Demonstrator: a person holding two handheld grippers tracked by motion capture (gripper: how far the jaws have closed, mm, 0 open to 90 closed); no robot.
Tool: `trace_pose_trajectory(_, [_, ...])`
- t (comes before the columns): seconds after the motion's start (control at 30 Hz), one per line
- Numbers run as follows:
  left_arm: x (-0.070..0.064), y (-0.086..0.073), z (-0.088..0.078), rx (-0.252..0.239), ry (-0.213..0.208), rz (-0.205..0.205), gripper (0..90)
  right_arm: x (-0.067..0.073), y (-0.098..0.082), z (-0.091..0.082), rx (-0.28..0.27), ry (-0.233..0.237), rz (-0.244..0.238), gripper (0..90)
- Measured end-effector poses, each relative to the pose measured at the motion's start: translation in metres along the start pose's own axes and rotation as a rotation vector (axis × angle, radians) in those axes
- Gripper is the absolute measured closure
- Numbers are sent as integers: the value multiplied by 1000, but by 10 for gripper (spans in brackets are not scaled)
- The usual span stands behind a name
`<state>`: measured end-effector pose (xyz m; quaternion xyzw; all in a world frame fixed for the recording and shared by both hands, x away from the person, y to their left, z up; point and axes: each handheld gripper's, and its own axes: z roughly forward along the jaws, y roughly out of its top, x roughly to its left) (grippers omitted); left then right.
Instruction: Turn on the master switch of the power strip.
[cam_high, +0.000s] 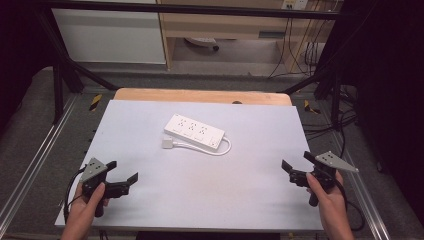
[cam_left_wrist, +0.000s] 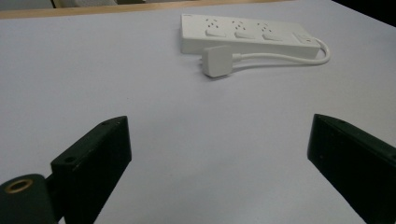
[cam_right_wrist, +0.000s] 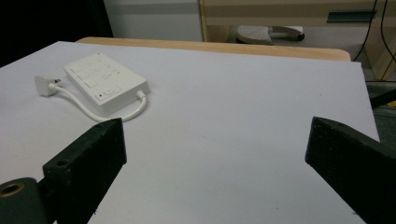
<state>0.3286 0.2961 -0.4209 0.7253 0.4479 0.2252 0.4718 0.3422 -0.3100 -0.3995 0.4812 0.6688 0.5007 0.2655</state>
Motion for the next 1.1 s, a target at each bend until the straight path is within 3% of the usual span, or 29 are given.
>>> trace_pose_trajectory(0.33, [0, 0, -1, -3, 0, 2, 62, 6, -19, 11, 54, 19, -6, 55])
trace_pose_trajectory(0.77, [-1, 0, 0, -2, -2, 4, 62, 12, -29, 34, 105, 27, -5, 57])
trace_pose_trajectory(1.0, [-1, 1, 1, -5, -3, 7, 62, 14, -30, 52, 133, 10, -20, 60])
trace_pose_trajectory(1.1, [-1, 1, 1, -5, -6, 10, 62, 15, -32, 61, 195, -23, -30, 61])
